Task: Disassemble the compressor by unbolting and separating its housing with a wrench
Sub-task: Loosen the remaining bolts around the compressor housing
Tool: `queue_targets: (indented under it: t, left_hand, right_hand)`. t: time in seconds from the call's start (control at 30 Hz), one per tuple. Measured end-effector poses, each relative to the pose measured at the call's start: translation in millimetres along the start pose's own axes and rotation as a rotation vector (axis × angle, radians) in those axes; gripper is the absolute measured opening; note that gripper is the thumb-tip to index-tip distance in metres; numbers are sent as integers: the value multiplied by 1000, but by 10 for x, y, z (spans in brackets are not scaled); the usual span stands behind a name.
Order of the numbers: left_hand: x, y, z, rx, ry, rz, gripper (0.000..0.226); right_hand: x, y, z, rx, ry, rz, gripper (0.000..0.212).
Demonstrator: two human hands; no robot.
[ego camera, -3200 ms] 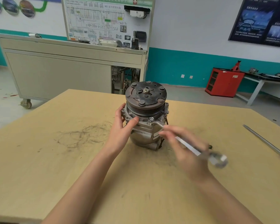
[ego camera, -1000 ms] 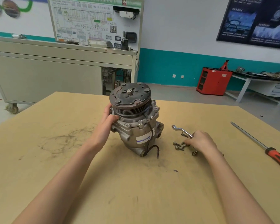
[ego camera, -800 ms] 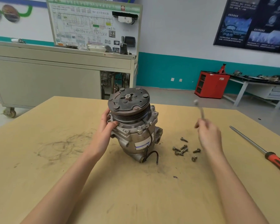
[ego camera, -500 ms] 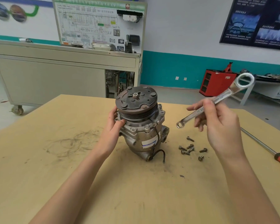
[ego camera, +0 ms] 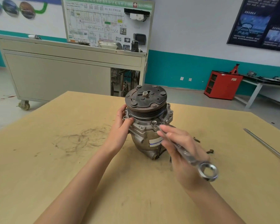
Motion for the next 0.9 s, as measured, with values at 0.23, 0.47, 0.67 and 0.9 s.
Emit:
queue_targets:
  t: [0.23,0.47,0.67,0.9]
  left_hand:
    - [8,-7,3,8,0,-3,48]
    - [7,5,7,5,-7,-17,47]
    - [16,3,4,-4,7,-15,47]
    - [15,-20,-4,-7,7,-3,47]
  right_hand:
    - [117,97,-80,-154,20,-343,21]
    - [111,71,-187,-157,-4,-344,18]
    - [54,-13,-185,-43,-39,-171,19]
    - [51,-80,-112,3,12,-50,18]
Point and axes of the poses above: each hand's wrist, its own z-axis towards the middle knuckle, its own x-axis out of the palm, y = z × x, the point moved 6 cm from there along z, towards the middle knuckle, and after that the axes turned 8 degrees about y, right-handed, at the moved point
